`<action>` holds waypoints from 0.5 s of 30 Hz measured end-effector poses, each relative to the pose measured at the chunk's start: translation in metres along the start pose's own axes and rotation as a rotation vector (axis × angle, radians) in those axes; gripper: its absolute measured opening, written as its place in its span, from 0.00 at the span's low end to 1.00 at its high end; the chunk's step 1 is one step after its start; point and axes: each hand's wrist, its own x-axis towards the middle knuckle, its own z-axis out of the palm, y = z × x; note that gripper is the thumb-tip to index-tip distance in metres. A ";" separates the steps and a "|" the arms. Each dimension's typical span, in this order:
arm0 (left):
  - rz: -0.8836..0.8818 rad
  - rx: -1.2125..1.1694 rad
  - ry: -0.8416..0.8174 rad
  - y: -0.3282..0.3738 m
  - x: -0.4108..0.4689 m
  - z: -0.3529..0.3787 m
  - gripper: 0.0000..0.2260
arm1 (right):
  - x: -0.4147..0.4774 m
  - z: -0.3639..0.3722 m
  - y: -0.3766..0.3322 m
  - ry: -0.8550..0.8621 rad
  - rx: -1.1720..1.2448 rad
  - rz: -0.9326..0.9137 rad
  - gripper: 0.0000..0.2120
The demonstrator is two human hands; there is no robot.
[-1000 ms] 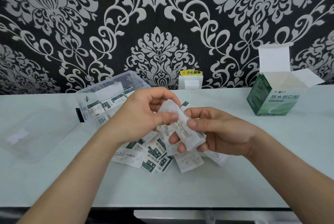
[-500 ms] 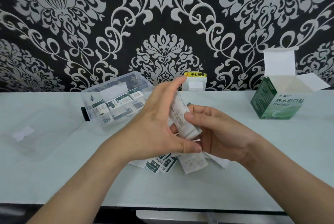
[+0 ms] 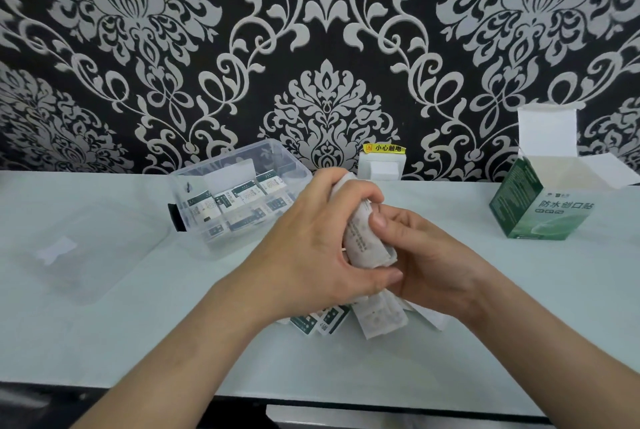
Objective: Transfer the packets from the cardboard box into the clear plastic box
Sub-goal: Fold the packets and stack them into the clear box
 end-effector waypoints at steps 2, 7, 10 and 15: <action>-0.007 0.011 0.027 -0.003 0.000 -0.007 0.30 | 0.008 0.003 -0.003 0.009 -0.020 0.005 0.28; -0.089 0.047 0.145 -0.015 0.001 -0.028 0.30 | 0.040 0.023 -0.025 0.048 -0.252 0.002 0.16; -0.125 0.000 0.236 -0.025 0.001 -0.045 0.29 | 0.065 0.040 -0.041 0.012 -0.367 0.042 0.07; -0.248 -0.179 0.248 -0.050 -0.001 -0.076 0.33 | 0.113 0.062 -0.058 0.000 -0.532 0.132 0.06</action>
